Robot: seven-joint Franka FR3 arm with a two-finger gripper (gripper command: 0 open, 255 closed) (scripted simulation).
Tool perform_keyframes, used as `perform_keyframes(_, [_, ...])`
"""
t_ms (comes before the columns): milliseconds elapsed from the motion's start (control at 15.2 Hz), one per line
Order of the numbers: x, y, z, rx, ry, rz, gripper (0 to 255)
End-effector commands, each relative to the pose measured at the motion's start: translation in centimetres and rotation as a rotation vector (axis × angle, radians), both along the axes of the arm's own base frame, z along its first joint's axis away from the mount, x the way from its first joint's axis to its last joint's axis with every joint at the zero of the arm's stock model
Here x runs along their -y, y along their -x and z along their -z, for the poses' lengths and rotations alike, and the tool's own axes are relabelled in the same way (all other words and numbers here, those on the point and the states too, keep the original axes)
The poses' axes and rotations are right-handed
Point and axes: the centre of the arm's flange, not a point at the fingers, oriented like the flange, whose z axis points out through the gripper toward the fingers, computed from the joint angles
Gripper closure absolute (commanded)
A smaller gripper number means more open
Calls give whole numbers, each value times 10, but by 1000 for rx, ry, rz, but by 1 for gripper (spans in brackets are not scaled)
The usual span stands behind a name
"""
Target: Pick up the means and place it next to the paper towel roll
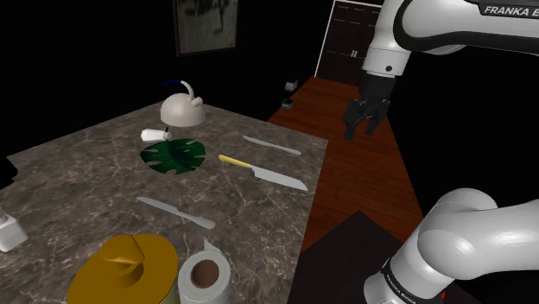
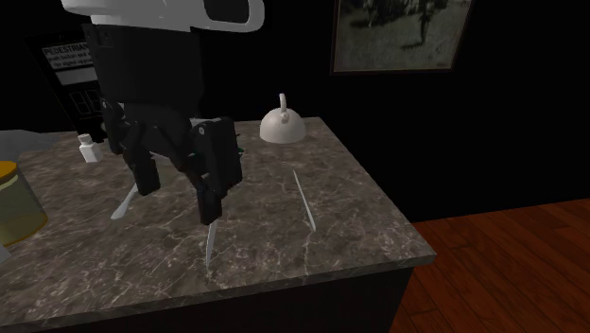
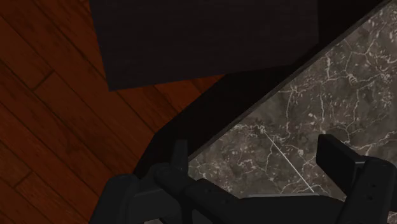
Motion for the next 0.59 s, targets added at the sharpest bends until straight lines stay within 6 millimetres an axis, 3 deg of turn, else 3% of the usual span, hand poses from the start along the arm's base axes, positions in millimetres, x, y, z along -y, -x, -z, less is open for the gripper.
perform_keyframes(0, [0,0,0,0,0,0,0])
perform_keyframes(528, [27,-87,49,11,5,-184,0])
